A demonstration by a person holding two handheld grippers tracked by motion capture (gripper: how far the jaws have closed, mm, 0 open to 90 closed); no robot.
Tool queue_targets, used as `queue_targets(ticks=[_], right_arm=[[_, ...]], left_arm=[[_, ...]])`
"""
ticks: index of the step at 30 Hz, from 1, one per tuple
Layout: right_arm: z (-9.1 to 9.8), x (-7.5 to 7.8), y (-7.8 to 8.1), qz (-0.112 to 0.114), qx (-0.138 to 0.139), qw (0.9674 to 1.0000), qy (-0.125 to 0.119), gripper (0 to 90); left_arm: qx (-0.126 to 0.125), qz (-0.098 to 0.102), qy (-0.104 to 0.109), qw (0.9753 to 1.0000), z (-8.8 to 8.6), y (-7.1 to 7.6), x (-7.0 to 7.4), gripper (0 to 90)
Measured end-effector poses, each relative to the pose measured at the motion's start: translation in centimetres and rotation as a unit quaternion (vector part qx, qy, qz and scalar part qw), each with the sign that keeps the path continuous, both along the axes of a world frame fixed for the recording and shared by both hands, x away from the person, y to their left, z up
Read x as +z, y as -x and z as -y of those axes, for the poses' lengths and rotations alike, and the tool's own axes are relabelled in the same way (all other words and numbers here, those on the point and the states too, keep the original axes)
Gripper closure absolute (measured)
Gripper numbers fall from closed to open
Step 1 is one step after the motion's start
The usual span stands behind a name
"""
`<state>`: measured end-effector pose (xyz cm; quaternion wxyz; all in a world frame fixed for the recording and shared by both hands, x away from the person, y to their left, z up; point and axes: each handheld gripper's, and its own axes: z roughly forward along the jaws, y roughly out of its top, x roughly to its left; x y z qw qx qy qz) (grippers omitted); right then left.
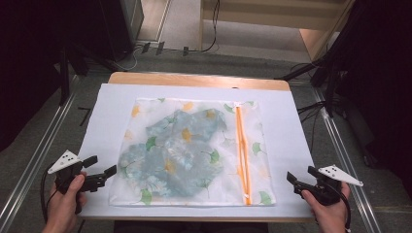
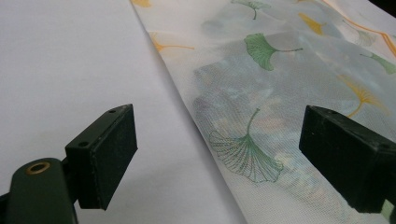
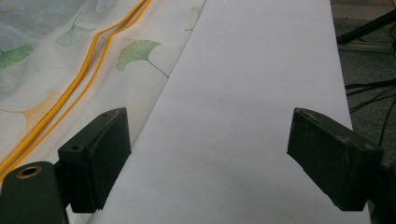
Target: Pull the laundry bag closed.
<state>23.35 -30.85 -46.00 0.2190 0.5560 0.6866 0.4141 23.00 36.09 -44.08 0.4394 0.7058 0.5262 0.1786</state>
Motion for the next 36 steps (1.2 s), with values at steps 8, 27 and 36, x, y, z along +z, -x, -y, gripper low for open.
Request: queue_targets(ticks=[8,27,36], right_arm=[[-0.6,0.4,0.4,0.013,0.02,0.9995,-0.019,42.7],[-5.2,0.5,0.8,-0.023,0.144,0.9877,-0.055,89.3],[-8.2,-0.2,0.8,-0.056,0.193,0.9782,-0.052,90.0]], left_arm=[[-0.012,0.008,0.009,0.9999,1.6,0.1,0.3,14.0],[-0.095,-0.028,0.026,0.9947,7.8,-0.7,-0.2,87.4],[-0.16,-0.043,0.009,0.9862,13.7,-0.9,-1.0,90.0]])
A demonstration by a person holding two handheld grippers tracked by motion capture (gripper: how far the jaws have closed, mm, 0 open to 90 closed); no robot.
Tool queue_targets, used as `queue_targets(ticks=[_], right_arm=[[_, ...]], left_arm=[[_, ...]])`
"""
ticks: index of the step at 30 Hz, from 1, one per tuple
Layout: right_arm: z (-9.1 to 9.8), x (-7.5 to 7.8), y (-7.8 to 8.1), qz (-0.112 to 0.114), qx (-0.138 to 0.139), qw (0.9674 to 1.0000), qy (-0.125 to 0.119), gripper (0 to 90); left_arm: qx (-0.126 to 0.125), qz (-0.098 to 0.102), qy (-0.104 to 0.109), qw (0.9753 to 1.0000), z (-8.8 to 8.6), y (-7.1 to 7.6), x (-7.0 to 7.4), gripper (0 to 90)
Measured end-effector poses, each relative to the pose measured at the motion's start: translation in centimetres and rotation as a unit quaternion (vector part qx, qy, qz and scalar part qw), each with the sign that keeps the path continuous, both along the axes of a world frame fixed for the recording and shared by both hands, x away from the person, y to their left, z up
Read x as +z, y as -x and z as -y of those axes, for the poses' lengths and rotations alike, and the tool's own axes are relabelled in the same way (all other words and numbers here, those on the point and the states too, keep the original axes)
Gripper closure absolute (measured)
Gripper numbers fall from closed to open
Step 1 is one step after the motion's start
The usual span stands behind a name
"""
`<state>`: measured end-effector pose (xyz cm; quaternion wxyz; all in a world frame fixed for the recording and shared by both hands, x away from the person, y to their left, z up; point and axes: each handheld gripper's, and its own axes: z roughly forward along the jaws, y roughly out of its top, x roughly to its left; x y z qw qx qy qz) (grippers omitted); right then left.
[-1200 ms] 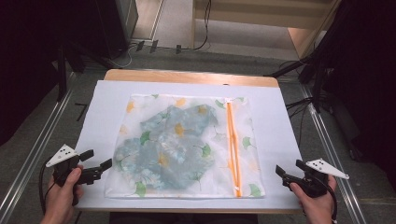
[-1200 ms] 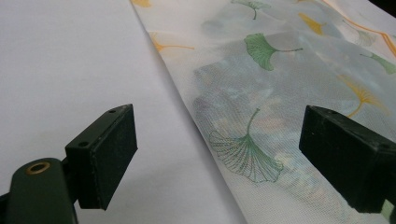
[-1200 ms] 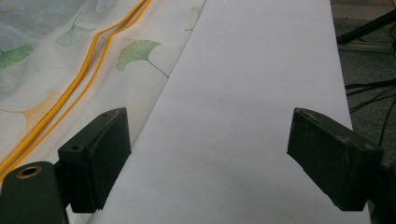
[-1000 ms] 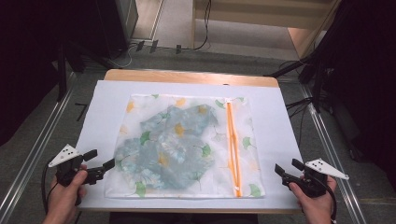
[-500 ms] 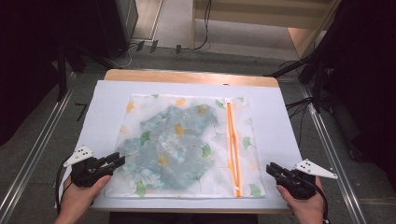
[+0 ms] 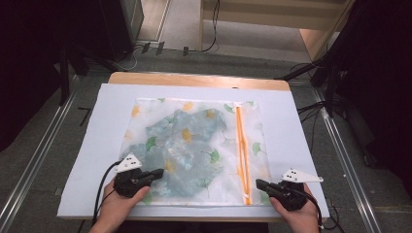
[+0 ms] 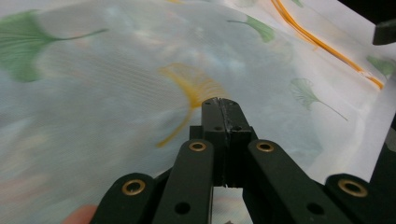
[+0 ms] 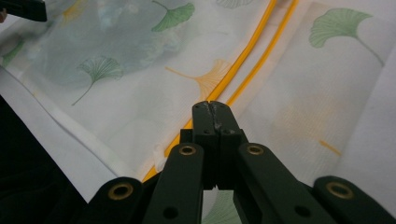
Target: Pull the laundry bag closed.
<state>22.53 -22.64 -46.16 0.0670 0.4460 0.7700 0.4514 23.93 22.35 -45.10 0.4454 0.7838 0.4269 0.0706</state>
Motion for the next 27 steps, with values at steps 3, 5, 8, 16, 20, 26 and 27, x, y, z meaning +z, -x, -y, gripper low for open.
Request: queue_targets(ticks=[3,5,8,16,20,26,27], right_arm=[[-0.4,-0.2,0.0,-0.006,0.014,0.9999,0.0,90.0],[-0.5,-0.3,0.1,-0.008,0.017,0.9998,-0.003,90.0],[-0.7,-0.4,0.1,-0.017,0.035,0.9992,-0.01,88.9],[-1.9,-1.1,0.2,-0.032,0.068,0.9971,0.006,77.6],[-2.2,-1.2,0.2,-0.031,0.075,0.9966,0.013,76.5],[-2.9,-1.4,0.3,-0.008,0.079,0.9964,0.029,83.6],[-2.9,-1.4,0.3,-0.008,0.079,0.9964,0.029,83.6]], left_arm=[[-0.019,-0.001,-0.007,0.9998,1.9,-0.1,-0.3,90.0],[-0.032,-0.004,-0.008,0.9994,3.1,-0.1,-0.5,90.0],[-0.051,-0.009,-0.01,0.9986,5.0,-0.1,-0.8,90.0],[-0.095,-0.018,-0.015,0.9952,10.7,0.0,-1.4,90.0],[-0.118,-0.019,-0.013,0.9928,13.7,0.2,-1.6,90.0],[-0.135,-0.029,-0.021,0.9902,16.9,0.5,-2.6,90.0],[-0.137,-0.032,-0.024,0.9898,17.1,0.5,-2.6,90.0]])
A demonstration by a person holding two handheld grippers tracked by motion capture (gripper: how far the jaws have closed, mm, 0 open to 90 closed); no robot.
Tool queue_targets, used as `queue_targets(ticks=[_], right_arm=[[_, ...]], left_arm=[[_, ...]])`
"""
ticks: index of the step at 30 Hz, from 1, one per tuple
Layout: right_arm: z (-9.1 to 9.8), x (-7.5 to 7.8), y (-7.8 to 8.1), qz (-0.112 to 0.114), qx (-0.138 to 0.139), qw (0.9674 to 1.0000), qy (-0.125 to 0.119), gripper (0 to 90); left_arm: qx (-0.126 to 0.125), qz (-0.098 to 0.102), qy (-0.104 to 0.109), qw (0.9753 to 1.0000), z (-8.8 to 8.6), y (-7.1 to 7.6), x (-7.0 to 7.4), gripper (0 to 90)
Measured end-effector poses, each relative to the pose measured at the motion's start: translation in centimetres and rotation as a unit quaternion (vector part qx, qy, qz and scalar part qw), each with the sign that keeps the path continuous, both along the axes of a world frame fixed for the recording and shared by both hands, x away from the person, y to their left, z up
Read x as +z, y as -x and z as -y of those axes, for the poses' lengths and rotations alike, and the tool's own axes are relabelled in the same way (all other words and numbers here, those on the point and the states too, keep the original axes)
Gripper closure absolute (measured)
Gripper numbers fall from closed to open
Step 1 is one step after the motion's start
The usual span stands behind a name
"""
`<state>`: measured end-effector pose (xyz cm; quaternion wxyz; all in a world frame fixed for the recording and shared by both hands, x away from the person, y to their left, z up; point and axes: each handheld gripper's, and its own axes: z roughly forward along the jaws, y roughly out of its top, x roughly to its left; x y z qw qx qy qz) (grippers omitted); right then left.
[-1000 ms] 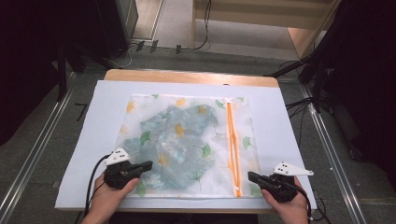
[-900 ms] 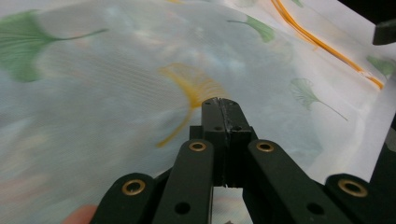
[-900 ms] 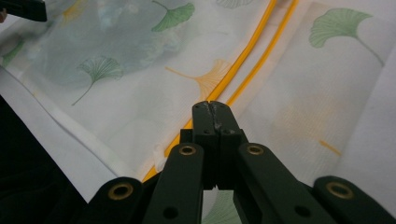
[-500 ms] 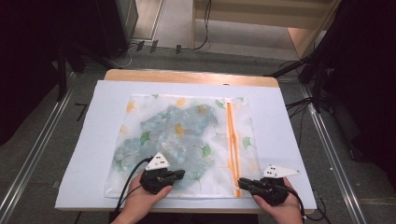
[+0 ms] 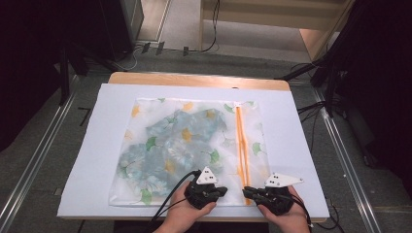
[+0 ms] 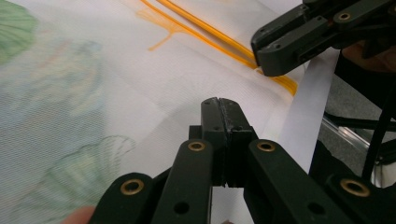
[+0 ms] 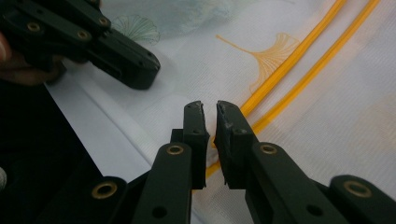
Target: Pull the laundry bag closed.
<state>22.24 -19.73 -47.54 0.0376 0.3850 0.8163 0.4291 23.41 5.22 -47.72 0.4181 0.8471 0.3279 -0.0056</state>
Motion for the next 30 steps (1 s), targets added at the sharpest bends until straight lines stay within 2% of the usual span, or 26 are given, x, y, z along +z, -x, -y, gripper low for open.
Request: queue_targets(ticks=[3,6,8,10,12,13,15,16,18,23,29,30], right_arm=[[-0.2,-0.2,-0.2,-0.007,0.005,1.0,-0.005,81.1],[-0.6,-0.7,-0.3,-0.016,0.022,0.9996,0.003,72.5],[-0.7,-0.8,-0.1,-0.005,0.03,0.9995,0.007,71.8],[-0.7,-0.6,0.0,-0.002,0.033,0.9993,0.016,79.8],[-0.4,-0.4,0.2,-0.002,0.038,0.9992,0.014,83.8],[-0.2,-0.3,0.2,-0.004,0.042,0.9991,0.012,90.0],[0.1,-0.2,0.3,-0.014,0.049,0.9987,0.008,90.0],[0.3,-0.1,0.4,-0.012,0.049,0.9987,0.01,90.0],[0.7,0.1,0.5,-0.01,0.042,0.999,0.012,90.0],[1.8,0.2,0.2,-0.011,-0.006,0.9999,-0.001,87.7],[1.0,0.4,0.3,-0.008,-0.005,0.9999,-0.009,79.2],[0.7,0.4,0.3,-0.003,-0.014,0.9999,0.0,86.4]], left_arm=[[-0.006,0.002,-0.012,0.9999,0.4,0.1,-0.3,89.9],[-0.005,-0.005,-0.013,0.9999,0.3,0.1,-0.3,89.7],[-0.006,-0.007,-0.009,0.9999,0.2,0.0,-0.4,89.9],[-0.003,-0.009,-0.003,0.9999,0.1,0.0,-0.5,90.0],[-0.002,-0.014,0.0,0.9999,0.0,0.0,-0.5,90.0],[-0.003,-0.014,0.002,0.9999,0.0,-0.1,-0.6,90.0],[-0.003,-0.014,0.002,0.9999,0.0,-0.1,-0.6,90.0],[-0.003,-0.014,0.003,0.9999,0.0,-0.1,-0.6,90.0],[-0.005,-0.018,0.003,0.9998,-0.1,-0.1,-0.6,90.0],[-0.004,-0.019,0.004,0.9998,-0.1,-0.2,-0.6,90.0],[-0.002,-0.021,0.008,0.9998,-0.1,-0.2,-0.7,90.0],[-0.002,-0.021,0.008,0.9998,-0.1,-0.2,-0.7,90.0]])
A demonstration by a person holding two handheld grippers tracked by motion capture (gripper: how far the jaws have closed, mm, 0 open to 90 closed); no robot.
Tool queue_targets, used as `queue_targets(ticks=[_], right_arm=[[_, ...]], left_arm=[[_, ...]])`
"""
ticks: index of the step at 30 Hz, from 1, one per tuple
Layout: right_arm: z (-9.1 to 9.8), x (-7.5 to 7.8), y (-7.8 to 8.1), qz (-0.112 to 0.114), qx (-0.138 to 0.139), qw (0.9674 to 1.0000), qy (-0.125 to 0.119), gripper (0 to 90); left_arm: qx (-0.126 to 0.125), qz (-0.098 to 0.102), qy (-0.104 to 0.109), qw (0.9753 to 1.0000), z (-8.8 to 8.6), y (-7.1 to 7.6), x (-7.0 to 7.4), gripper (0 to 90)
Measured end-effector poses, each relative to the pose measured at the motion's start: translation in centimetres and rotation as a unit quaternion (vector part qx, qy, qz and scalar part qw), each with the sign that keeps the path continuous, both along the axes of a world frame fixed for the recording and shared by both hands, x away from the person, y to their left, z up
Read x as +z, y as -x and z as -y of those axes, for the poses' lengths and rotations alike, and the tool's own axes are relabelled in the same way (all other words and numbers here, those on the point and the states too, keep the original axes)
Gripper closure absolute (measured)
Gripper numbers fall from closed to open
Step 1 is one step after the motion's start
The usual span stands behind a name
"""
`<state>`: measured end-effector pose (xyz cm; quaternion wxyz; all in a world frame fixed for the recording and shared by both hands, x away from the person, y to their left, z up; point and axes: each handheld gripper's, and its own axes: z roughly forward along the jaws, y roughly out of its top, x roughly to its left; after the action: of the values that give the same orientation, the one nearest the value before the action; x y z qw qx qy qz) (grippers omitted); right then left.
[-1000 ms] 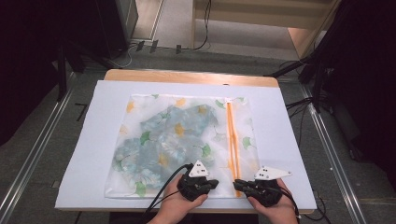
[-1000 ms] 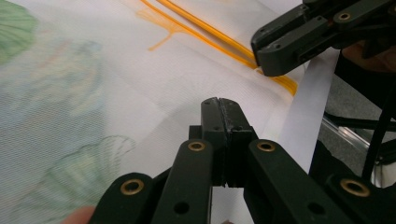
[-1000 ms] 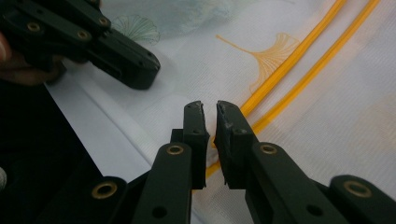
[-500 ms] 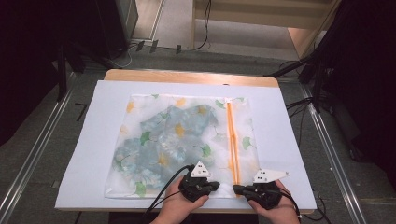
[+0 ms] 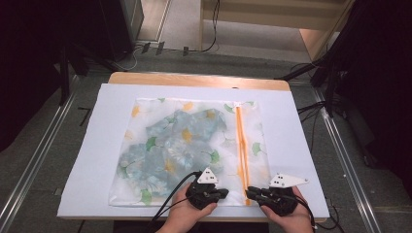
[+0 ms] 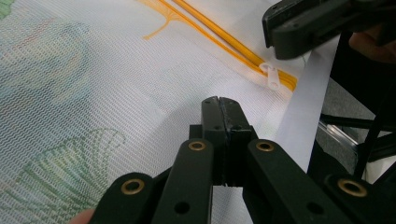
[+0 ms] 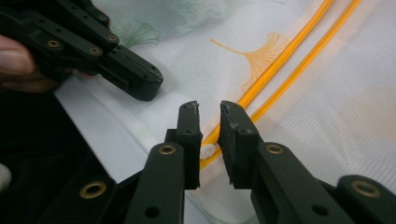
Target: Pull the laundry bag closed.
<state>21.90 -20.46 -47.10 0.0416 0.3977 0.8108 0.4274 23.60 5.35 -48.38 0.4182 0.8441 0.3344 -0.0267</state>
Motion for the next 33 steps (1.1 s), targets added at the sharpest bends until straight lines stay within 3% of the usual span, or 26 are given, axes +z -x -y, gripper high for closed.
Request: queue_targets(ticks=[3,6,8,10,13,17,20,27,30,33], right_arm=[[-0.4,0.0,-0.2,0.005,-0.031,0.9994,0.015,90.0],[-0.7,0.0,-0.4,-0.002,-0.017,0.9998,0.006,90.0],[-1.0,-0.2,-0.4,-0.007,0.009,0.9999,-0.002,90.0],[-1.4,-0.4,-0.1,-0.006,0.028,0.9995,0.009,90.0],[-1.6,-0.7,-0.1,-0.014,0.033,0.9989,0.028,90.0],[-0.6,-0.7,-0.1,-0.026,0.04,0.9988,0.012,90.0],[0.4,-0.5,0.0,-0.024,0.025,0.9993,0.017,89.8],[1.7,-0.3,0.0,-0.042,-0.001,0.9988,-0.026,75.5],[1.1,-0.2,0.3,-0.028,-0.011,0.9995,-0.01,61.8],[0.5,-0.5,0.6,-0.024,0.002,0.9997,-0.006,57.5]], left_arm=[[0.0,0.0,0.0,1.0,0.0,0.0,0.0,90.0],[0.0,0.001,0.001,1.0,0.0,0.1,0.0,90.0],[-0.001,0.002,0.0,1.0,0.0,0.1,0.0,90.0],[-0.001,0.001,0.001,1.0,0.0,0.1,0.0,90.0],[-0.001,0.001,0.001,1.0,0.0,0.0,0.0,90.0],[-0.001,0.001,0.002,1.0,0.0,0.1,0.0,90.0],[-0.001,0.0,0.003,1.0,0.0,0.0,0.0,90.0],[-0.001,0.0,0.003,1.0,0.0,0.0,0.0,90.0],[-0.001,-0.001,0.003,1.0,0.0,0.0,0.0,90.0],[-0.002,0.0,0.003,1.0,0.0,0.0,0.0,90.0]])
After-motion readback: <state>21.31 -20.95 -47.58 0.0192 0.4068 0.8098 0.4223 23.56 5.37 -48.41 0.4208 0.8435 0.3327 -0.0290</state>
